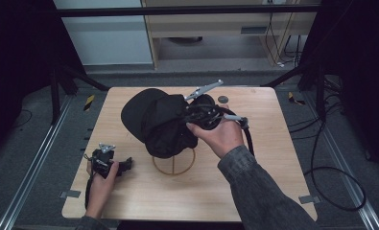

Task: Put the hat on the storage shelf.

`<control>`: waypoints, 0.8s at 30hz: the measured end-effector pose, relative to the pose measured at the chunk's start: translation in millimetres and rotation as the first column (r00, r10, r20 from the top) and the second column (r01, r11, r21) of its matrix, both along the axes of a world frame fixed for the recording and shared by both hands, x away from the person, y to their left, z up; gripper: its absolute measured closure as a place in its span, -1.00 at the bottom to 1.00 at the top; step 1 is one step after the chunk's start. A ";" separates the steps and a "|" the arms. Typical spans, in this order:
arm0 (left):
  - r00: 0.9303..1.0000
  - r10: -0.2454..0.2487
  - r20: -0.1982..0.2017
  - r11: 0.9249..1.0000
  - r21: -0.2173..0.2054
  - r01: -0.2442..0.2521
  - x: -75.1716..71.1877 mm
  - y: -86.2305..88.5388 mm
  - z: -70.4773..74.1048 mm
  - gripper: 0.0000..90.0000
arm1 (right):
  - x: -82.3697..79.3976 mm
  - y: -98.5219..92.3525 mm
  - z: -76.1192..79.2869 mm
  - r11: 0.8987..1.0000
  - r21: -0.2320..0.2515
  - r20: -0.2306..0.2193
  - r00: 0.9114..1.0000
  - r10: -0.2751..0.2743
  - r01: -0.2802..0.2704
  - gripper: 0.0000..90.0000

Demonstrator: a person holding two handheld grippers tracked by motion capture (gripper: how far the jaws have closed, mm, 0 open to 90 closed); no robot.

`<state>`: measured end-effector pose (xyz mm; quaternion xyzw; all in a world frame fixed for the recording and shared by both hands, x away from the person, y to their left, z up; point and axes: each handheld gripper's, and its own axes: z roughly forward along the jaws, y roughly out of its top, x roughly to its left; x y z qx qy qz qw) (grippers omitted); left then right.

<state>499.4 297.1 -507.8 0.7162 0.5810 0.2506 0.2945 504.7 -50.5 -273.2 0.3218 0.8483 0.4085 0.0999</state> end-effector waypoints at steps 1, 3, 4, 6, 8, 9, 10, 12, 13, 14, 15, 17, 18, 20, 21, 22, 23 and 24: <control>1.000 0.000 0.000 1.000 0.000 0.000 0.0 0.0 0.0 -1.00 | 3.3 0.5 0.7 1.000 0.005 -0.006 1.000 -0.005 0.005 0.92; 1.000 0.000 0.000 1.000 0.000 0.000 0.0 0.0 0.0 -1.00 | 4.5 1.1 1.1 1.000 0.006 -0.004 1.000 -0.007 0.007 0.92; 1.000 0.000 -0.001 1.000 0.000 0.000 0.0 0.0 0.1 -1.00 | 6.0 2.9 2.3 1.000 0.006 -0.006 1.000 -0.010 0.010 0.92; 1.000 -0.001 -0.002 1.000 0.001 0.001 0.0 0.0 0.2 -1.00 | 7.0 4.9 3.5 1.000 0.004 -0.005 1.000 -0.006 0.006 0.91; 1.000 -0.001 -0.002 1.000 0.000 0.001 0.0 0.1 0.2 -1.00 | 8.2 6.6 4.7 1.000 -0.002 -0.003 1.000 -0.008 0.008 0.90; 1.000 -0.001 -0.002 1.000 0.001 0.001 0.0 0.0 0.2 -1.00 | 9.1 7.4 5.2 1.000 -0.005 -0.006 1.000 -0.009 0.009 0.90; 1.000 -0.001 -0.002 1.000 0.001 0.001 0.1 0.0 0.2 -1.00 | 9.5 7.5 5.3 1.000 -0.004 -0.009 1.000 -0.006 0.006 0.89; 1.000 -0.001 -0.002 1.000 0.000 0.001 0.2 0.0 0.2 -1.00 | 9.9 7.6 5.5 1.000 -0.009 -0.009 1.000 -0.007 0.007 0.89; 1.000 -0.002 -0.002 1.000 0.000 0.002 0.3 0.0 0.2 -1.00 | 10.6 7.2 5.6 1.000 -0.010 -0.007 1.000 -0.005 0.005 0.88; 1.000 -0.002 -0.002 1.000 0.000 0.002 0.3 0.0 0.2 -1.00 | 11.0 6.8 5.7 1.000 -0.007 -0.010 1.000 -0.005 0.005 0.87; 1.000 -0.002 -0.002 1.000 0.000 0.002 0.3 0.0 0.2 -1.00 | 11.2 6.5 6.1 1.000 -0.008 -0.011 1.000 -0.007 0.007 0.87; 1.000 -0.002 -0.002 1.000 0.000 0.002 0.3 0.0 0.2 -1.00 | 11.3 6.0 6.2 1.000 -0.007 -0.011 1.000 -0.008 0.008 0.86; 1.000 -0.002 -0.002 1.000 0.000 0.002 0.3 0.0 0.2 -1.00 | 11.3 5.6 6.1 1.000 -0.010 -0.012 1.000 -0.007 0.007 0.84; 1.000 -0.002 -0.002 1.000 0.000 0.002 0.3 0.0 0.2 -1.00 | 10.9 5.2 6.3 1.000 -0.010 -0.014 1.000 -0.006 0.006 0.82; 1.000 -0.002 -0.002 1.000 0.000 0.002 0.3 0.0 0.2 -1.00 | 10.8 5.1 6.3 1.000 -0.010 -0.016 1.000 -0.007 0.006 0.80; 1.000 -0.002 -0.002 1.000 0.000 0.002 0.3 0.0 0.2 -1.00 | 10.7 5.1 6.3 1.000 -0.010 -0.015 1.000 -0.007 0.007 0.77; 1.000 -0.002 -0.002 1.000 0.000 0.002 0.3 0.0 0.2 -1.00 | 10.7 5.1 6.3 1.000 -0.010 -0.015 1.000 -0.007 0.007 0.77; 1.000 -0.002 -0.002 1.000 0.000 0.002 0.3 0.0 0.2 -1.00 | 10.3 5.1 6.6 1.000 -0.007 -0.011 1.000 -0.008 0.008 0.72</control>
